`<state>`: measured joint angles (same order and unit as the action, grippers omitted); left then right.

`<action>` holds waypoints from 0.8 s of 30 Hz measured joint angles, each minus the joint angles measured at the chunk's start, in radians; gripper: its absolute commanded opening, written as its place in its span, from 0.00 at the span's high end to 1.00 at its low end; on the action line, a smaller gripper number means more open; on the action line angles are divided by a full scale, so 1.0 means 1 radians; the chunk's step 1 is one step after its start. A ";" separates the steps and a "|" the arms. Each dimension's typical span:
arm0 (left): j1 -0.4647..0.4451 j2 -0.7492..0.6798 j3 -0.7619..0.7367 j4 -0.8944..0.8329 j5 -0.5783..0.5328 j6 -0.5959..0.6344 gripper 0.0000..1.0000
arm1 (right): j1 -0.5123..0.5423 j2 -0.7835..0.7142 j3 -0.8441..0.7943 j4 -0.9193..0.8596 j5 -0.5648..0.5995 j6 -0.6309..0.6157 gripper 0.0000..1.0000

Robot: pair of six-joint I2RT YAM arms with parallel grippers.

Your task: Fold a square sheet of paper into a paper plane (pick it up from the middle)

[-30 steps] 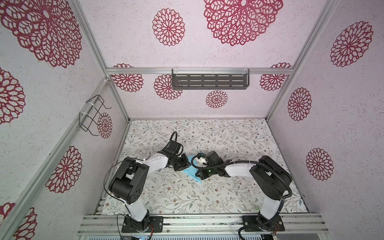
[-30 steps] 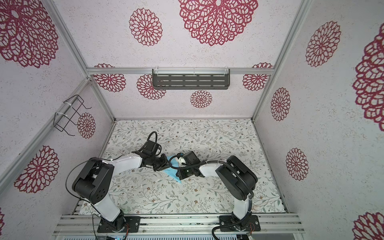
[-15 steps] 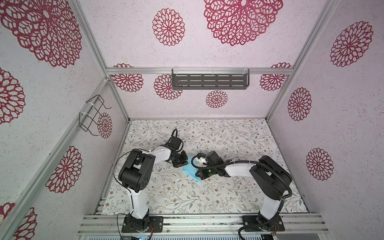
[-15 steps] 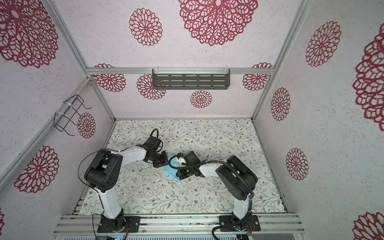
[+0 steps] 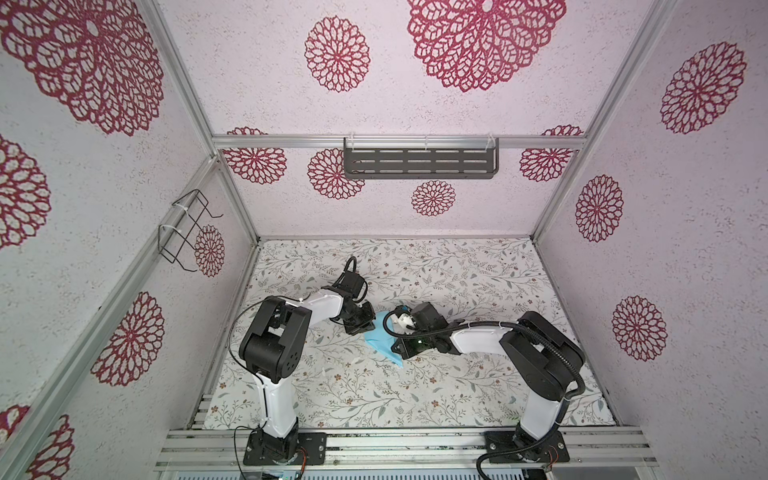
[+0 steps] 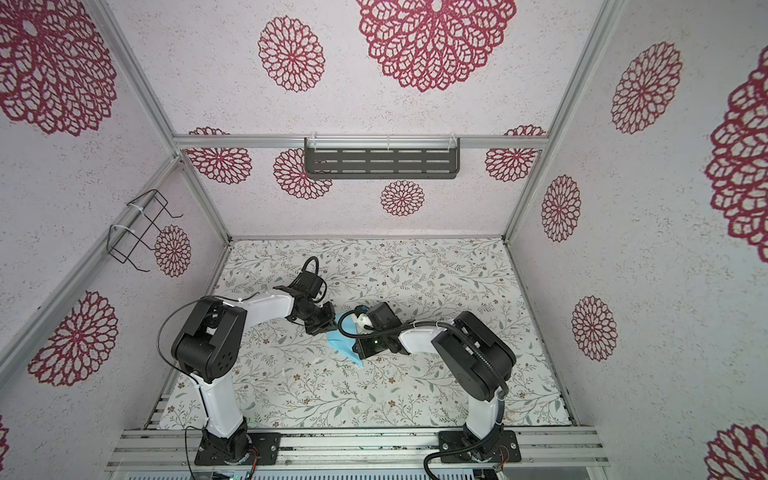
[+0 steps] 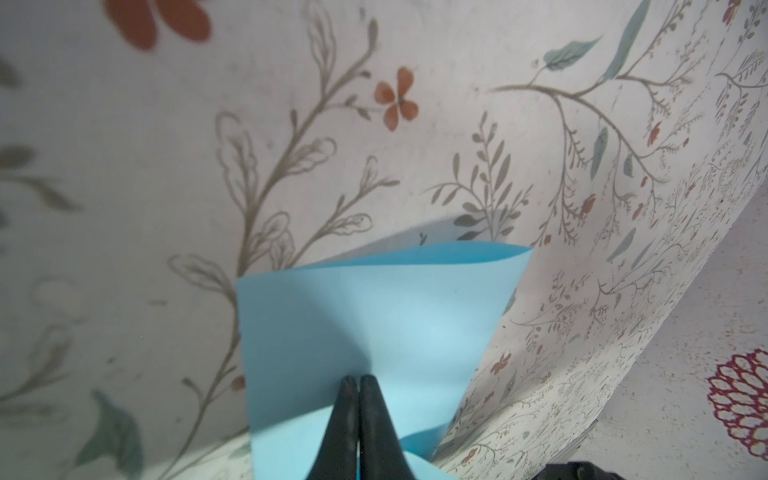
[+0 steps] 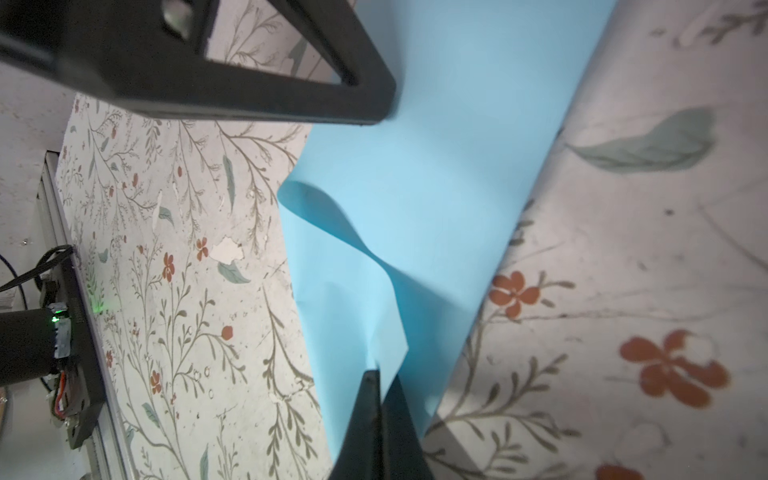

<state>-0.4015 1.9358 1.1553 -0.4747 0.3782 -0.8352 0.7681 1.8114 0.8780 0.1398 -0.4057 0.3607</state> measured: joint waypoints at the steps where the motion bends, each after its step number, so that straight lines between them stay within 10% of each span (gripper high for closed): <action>1: 0.000 0.003 0.005 -0.002 0.000 0.002 0.94 | -0.001 -0.002 -0.002 0.001 0.004 0.000 0.97; 24: -0.007 -0.008 0.012 -0.001 0.029 0.013 0.85 | -0.002 -0.003 -0.003 0.003 0.017 0.007 0.97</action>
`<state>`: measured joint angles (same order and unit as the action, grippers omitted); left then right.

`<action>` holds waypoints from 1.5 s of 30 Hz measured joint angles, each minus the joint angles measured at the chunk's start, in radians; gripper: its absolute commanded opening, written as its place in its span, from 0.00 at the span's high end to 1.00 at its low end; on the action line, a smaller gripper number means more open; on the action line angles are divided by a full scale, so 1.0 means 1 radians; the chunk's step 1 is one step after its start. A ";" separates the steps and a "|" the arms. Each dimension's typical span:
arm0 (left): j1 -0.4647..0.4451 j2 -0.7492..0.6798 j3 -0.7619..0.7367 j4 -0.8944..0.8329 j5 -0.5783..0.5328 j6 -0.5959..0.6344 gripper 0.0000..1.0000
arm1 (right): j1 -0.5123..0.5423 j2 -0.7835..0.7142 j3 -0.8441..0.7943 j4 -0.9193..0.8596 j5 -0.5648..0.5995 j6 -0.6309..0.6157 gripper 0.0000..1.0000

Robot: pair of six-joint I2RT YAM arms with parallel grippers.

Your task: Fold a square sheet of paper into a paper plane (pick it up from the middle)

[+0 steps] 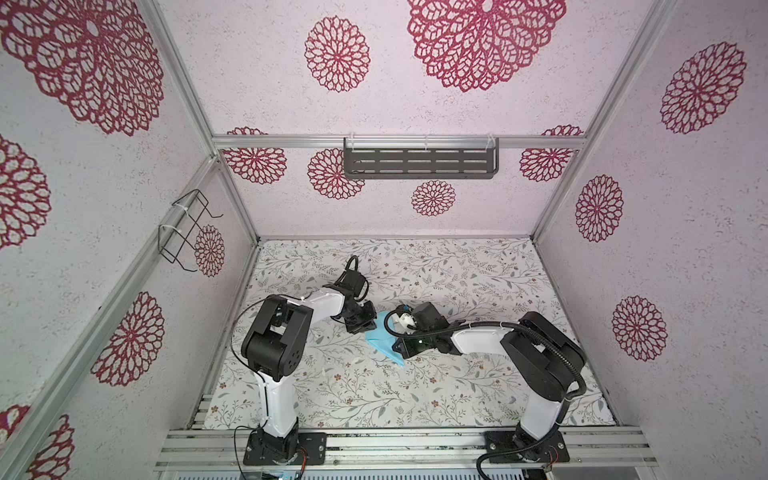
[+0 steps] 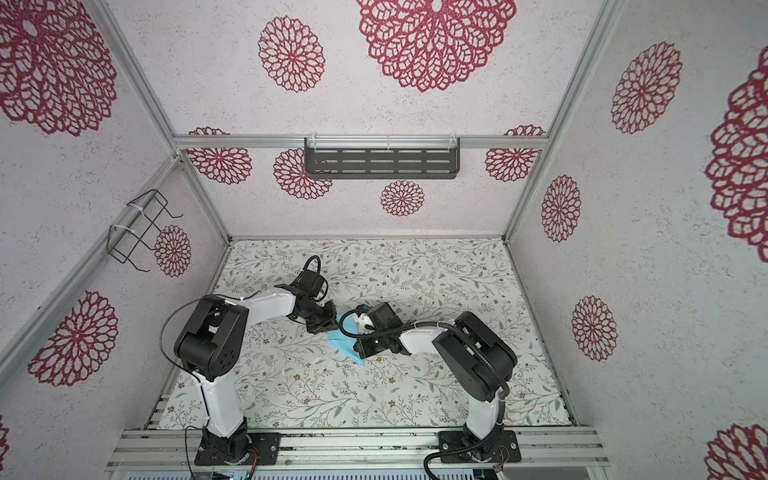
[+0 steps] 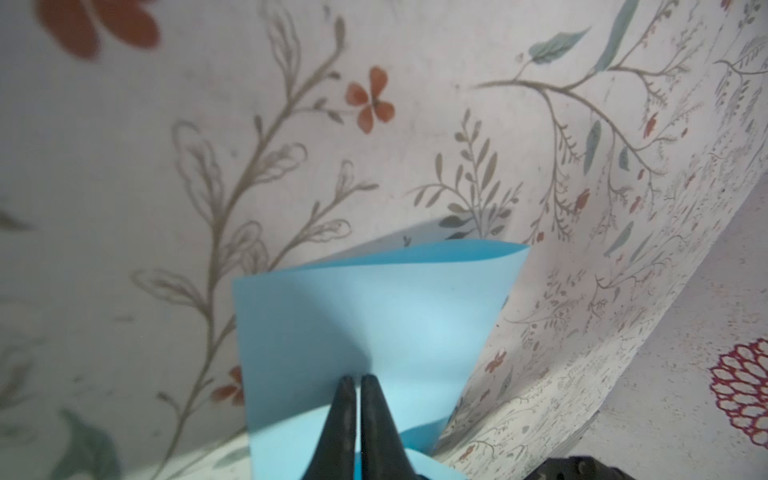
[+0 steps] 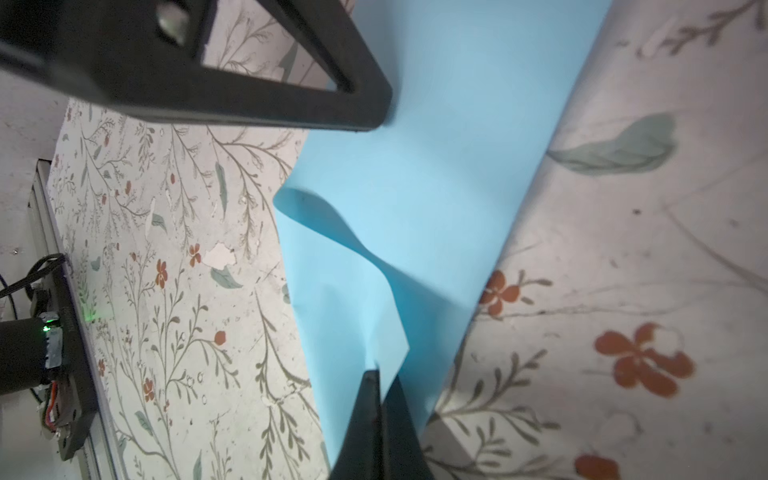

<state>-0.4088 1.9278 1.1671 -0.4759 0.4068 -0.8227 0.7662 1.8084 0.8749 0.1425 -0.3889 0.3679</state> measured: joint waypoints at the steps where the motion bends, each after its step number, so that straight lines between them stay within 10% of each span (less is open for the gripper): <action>1: -0.002 -0.020 -0.015 0.016 0.008 -0.008 0.81 | 0.000 0.000 0.000 0.000 0.000 0.000 0.97; 18: -0.102 -0.281 -0.455 0.454 0.096 -0.251 0.88 | -0.002 0.002 0.004 -0.008 0.000 0.027 0.97; 37: -0.097 -0.199 -0.484 0.570 0.094 -0.251 0.94 | -0.003 0.003 0.007 -0.013 0.000 0.037 0.96; 45: -0.096 -0.192 -0.463 0.531 0.086 -0.227 0.96 | -0.005 -0.007 0.006 -0.013 0.001 0.054 0.77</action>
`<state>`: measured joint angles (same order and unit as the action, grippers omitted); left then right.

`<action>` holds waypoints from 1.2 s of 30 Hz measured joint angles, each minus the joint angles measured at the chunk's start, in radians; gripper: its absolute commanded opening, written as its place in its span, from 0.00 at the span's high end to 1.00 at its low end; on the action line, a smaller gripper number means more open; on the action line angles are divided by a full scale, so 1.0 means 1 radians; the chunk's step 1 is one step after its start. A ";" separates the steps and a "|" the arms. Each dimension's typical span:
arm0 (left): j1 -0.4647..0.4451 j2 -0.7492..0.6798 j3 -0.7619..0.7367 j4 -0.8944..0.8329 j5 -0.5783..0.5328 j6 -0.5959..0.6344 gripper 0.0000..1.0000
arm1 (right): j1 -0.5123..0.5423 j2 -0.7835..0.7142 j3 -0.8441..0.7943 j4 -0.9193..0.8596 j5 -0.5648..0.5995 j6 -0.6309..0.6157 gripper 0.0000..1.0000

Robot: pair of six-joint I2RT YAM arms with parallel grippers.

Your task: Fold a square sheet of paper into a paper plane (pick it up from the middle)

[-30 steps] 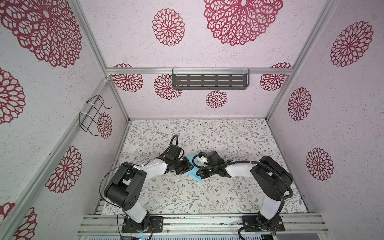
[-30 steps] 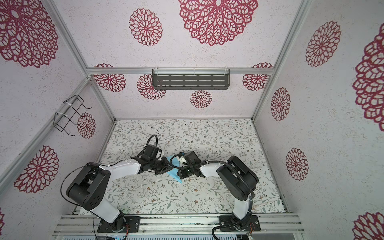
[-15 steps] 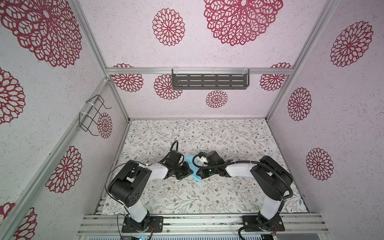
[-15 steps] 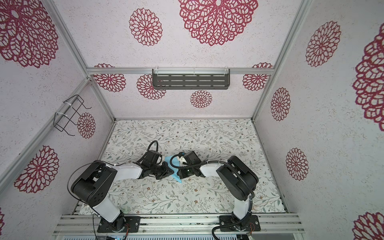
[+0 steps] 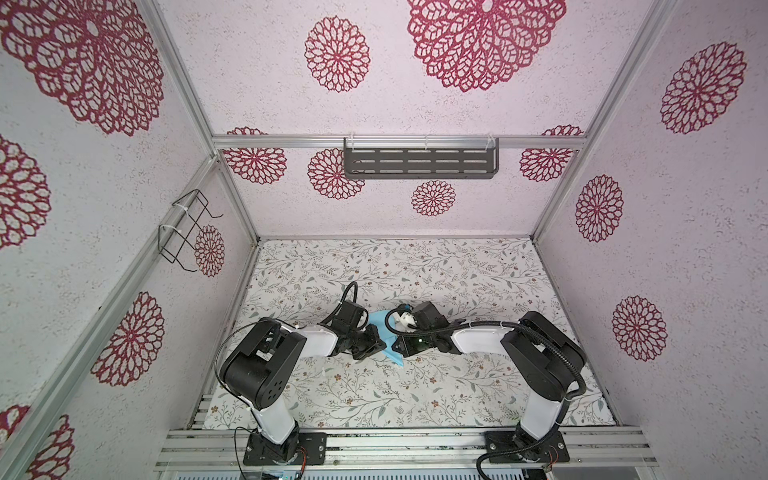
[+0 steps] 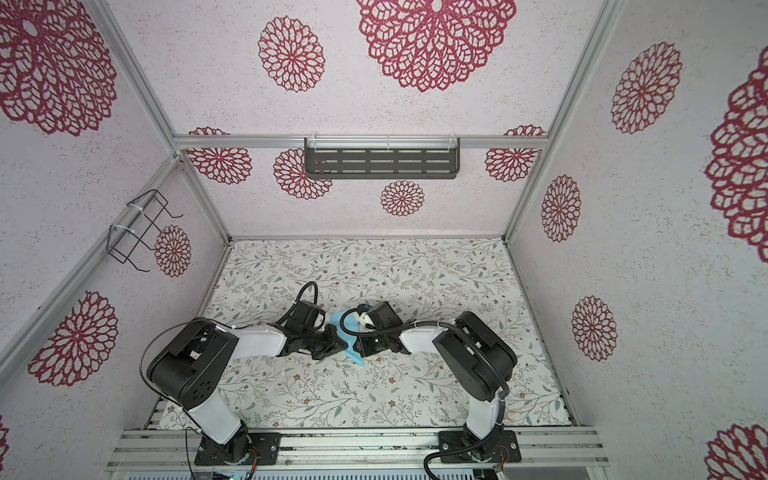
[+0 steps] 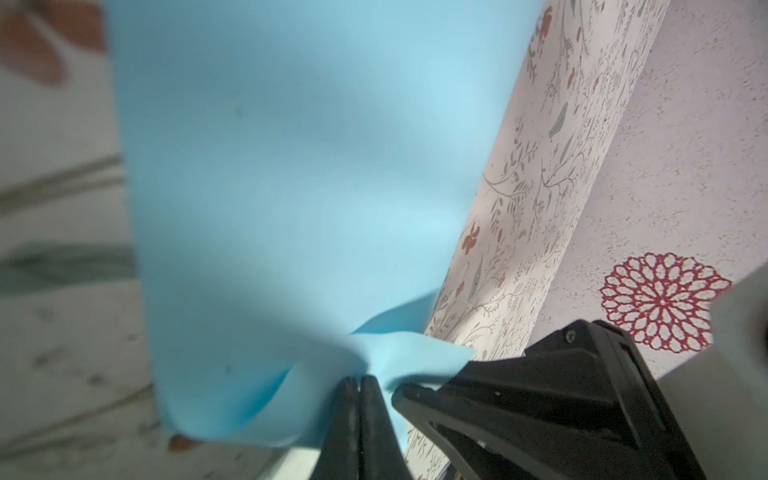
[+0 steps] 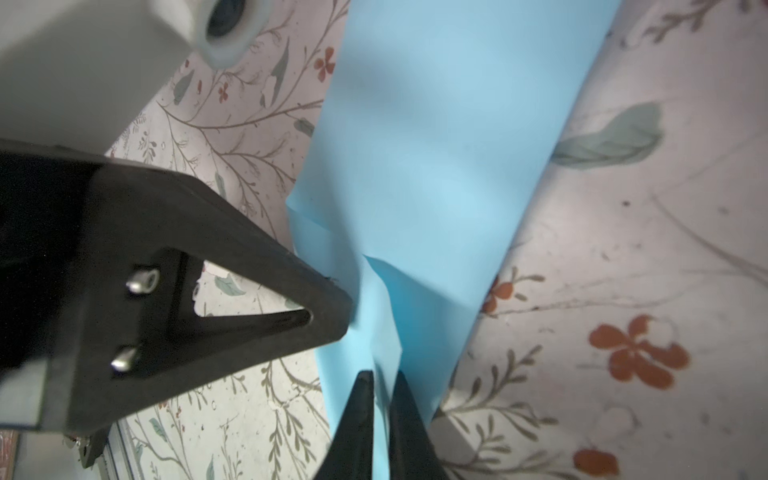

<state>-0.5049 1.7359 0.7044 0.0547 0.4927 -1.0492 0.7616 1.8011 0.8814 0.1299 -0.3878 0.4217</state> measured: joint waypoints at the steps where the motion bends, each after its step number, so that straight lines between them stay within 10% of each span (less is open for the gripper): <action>1: 0.000 0.001 0.004 -0.008 0.000 0.003 0.96 | 0.000 -0.008 0.000 -0.007 0.012 -0.002 0.75; 36: 0.011 0.035 0.066 -0.095 0.024 0.027 0.98 | 0.137 -0.058 -0.044 -0.012 0.194 -0.306 0.92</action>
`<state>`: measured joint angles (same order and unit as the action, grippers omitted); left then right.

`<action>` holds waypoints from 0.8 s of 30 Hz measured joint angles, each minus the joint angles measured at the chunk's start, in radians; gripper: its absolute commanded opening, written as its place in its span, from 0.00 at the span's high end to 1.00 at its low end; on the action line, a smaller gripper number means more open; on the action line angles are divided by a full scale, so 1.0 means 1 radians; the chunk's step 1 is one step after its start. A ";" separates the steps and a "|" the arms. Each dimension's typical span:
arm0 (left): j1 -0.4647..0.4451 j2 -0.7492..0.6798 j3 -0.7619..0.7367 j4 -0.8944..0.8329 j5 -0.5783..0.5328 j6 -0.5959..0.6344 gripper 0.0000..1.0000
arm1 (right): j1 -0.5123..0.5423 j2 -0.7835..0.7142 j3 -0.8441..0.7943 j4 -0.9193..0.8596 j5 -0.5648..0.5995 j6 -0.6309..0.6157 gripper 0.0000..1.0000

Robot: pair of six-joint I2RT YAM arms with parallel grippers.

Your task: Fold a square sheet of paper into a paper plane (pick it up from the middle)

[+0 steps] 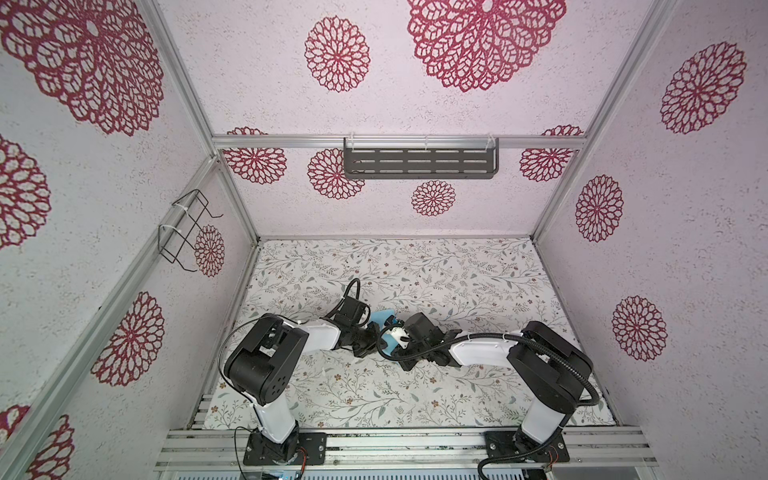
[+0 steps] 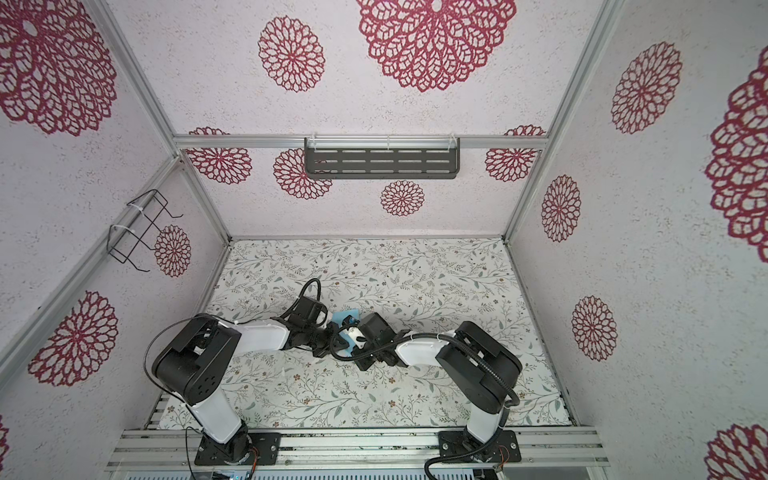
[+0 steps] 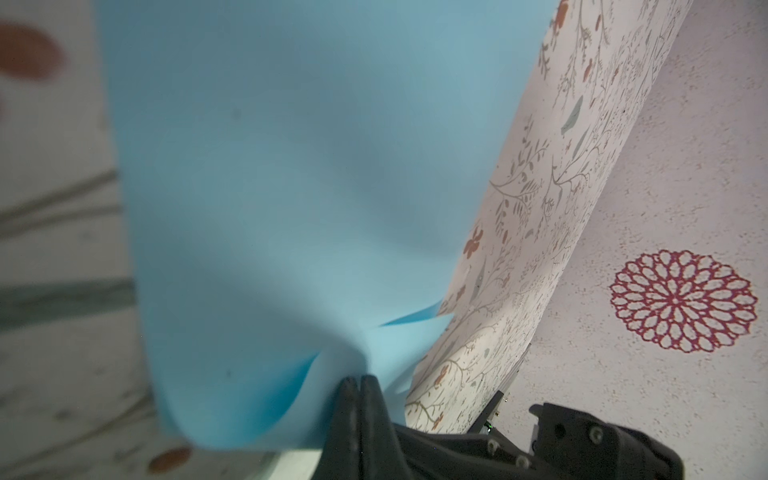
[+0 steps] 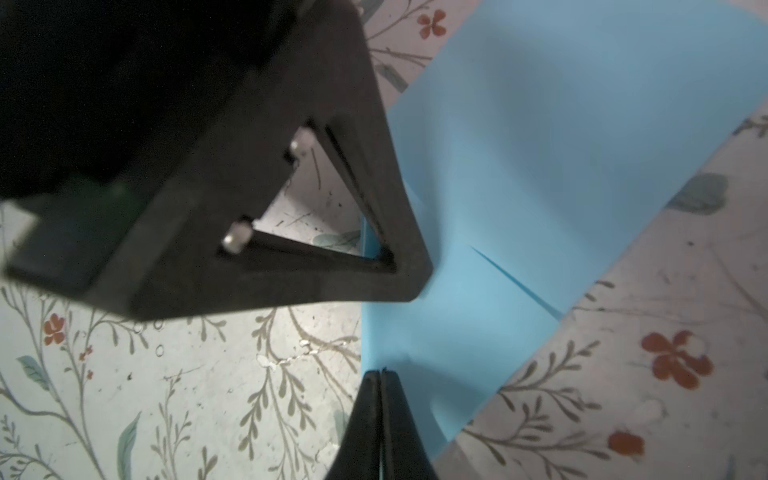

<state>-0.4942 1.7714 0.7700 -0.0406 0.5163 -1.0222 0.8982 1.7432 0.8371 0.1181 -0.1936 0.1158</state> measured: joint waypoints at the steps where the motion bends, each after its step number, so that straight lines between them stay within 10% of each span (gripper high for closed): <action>1: 0.002 0.002 0.000 -0.002 0.004 0.000 0.98 | 0.003 0.000 0.000 -0.001 0.009 -0.004 0.92; 24: 0.048 -0.007 0.055 -0.099 0.043 0.234 0.83 | 0.017 0.003 -0.003 0.000 0.041 -0.009 0.89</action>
<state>-0.4465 1.7641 0.8246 -0.1398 0.5594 -0.7879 0.9154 1.7466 0.8337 0.1177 -0.1528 0.1066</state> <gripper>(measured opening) 0.172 0.108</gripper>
